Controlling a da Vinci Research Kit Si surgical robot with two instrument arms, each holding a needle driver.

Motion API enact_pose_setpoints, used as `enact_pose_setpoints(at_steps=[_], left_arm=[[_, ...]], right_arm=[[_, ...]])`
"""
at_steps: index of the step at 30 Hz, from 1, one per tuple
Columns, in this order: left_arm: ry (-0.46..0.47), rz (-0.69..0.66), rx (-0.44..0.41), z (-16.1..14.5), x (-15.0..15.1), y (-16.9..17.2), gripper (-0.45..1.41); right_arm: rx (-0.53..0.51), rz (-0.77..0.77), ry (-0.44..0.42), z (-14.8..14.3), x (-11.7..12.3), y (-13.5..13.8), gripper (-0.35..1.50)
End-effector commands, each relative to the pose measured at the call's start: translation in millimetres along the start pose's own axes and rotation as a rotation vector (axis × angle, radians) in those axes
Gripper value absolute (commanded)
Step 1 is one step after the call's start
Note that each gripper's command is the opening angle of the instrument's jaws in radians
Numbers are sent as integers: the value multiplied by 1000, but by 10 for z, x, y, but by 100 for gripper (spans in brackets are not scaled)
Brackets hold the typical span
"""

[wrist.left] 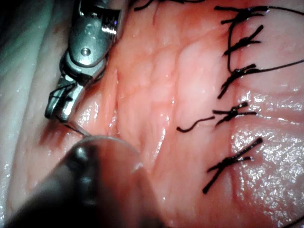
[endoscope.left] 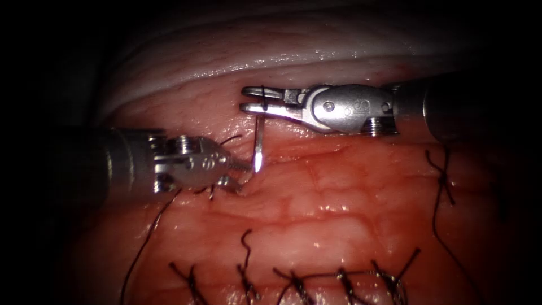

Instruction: Wound Closure

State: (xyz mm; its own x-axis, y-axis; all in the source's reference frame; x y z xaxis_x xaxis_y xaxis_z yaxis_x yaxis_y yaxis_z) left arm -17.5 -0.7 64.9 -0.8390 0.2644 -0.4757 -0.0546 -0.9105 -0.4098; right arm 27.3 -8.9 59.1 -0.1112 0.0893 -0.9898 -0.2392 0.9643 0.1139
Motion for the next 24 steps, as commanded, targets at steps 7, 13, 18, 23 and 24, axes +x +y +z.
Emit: enact_pose_setpoints(at_steps=[7,13,18,23,24], left_arm=[[3,-12,1,6,3,-3,7],[16,-17,16,2,5,-4,7],[15,-20,20,-2,6,-1,7],[20,-38,56,-14,14,6,7],[26,-50,66,-16,17,8,7]], right_arm=[[19,-14,9,11,-7,-24,-35],[39,73,-6,11,-20,-46,-35],[65,106,-9,4,-24,-52,-35],[100,130,-21,-2,-14,-41,-35],[103,143,-27,-2,-14,-40,-35]])
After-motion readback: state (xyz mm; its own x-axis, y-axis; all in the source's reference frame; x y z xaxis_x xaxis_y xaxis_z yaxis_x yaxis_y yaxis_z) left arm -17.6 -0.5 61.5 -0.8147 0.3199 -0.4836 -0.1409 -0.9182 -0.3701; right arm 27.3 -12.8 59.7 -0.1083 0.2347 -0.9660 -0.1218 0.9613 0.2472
